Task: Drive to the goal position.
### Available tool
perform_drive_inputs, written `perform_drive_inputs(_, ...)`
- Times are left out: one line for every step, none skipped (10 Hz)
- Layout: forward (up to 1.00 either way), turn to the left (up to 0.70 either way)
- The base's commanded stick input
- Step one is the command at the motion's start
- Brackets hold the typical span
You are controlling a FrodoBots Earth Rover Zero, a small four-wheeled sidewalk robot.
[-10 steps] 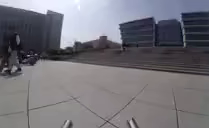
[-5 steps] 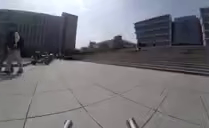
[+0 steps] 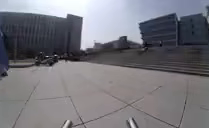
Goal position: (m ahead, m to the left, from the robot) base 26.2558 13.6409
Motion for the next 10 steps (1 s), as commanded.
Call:
perform_drive_inputs(0.70, 0.01)
perform_drive_inputs(0.70, 0.01)
perform_drive_inputs(0.70, 0.01)
perform_drive_inputs(0.70, 0.01)
perform_drive_inputs(0.70, 0.01)
perform_drive_inputs(0.70, 0.01)
perform_drive_inputs(0.70, 0.01)
perform_drive_inputs(0.70, 0.01)
perform_drive_inputs(0.70, 0.01)
perform_drive_inputs(0.70, 0.01)
